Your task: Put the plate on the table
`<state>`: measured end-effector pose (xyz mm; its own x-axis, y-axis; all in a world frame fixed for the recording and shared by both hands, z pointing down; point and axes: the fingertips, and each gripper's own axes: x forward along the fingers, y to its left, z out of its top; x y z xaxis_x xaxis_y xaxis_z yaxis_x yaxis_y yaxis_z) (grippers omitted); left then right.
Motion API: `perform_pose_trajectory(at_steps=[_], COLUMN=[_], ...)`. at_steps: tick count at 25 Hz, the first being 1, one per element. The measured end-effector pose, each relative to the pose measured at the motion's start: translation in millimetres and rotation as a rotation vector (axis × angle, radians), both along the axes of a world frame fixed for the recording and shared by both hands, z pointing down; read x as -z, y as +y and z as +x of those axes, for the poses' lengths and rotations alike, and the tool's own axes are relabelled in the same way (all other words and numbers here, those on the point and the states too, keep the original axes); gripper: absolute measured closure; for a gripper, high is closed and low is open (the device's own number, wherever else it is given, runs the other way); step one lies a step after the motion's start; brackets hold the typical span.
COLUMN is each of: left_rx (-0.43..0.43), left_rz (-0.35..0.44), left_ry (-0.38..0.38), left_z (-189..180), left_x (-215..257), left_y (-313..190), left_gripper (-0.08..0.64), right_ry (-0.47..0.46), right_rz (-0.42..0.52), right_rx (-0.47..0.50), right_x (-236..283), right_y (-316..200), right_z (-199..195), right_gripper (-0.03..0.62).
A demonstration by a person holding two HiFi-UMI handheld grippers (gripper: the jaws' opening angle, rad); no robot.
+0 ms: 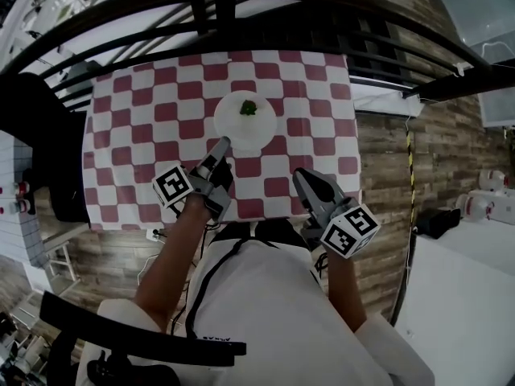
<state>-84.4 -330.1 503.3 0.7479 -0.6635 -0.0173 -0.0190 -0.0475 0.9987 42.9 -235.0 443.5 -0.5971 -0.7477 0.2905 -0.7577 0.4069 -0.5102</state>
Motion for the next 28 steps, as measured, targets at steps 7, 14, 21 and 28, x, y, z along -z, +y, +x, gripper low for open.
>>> perform_pose_trajectory(at_steps=[7, 14, 21, 28], left_rx=[0.046, 0.102, 0.160, 0.202], left_rz=[0.000, 0.009, -0.028, -0.022], left_ry=[0.045, 0.092, 0.114, 0.113], left_z=[18, 45, 64, 64], left_x=[-19, -39, -72, -101], left_y=[-35, -68, -116, -141], left_gripper=[0.538, 0.543, 0.541, 0.543], right_ry=[-0.006, -0.009, -0.017, -0.017], right_rz=[-0.029, -0.055, -0.121, -0.111], right_rx=[0.052, 0.112, 0.171, 0.195], right_x=[-15, -30, -56, -70], right_y=[-23, -50, -98, -118], right_z=[12, 36, 56, 59], right_gripper=[0.584, 0.584, 0.584, 0.584])
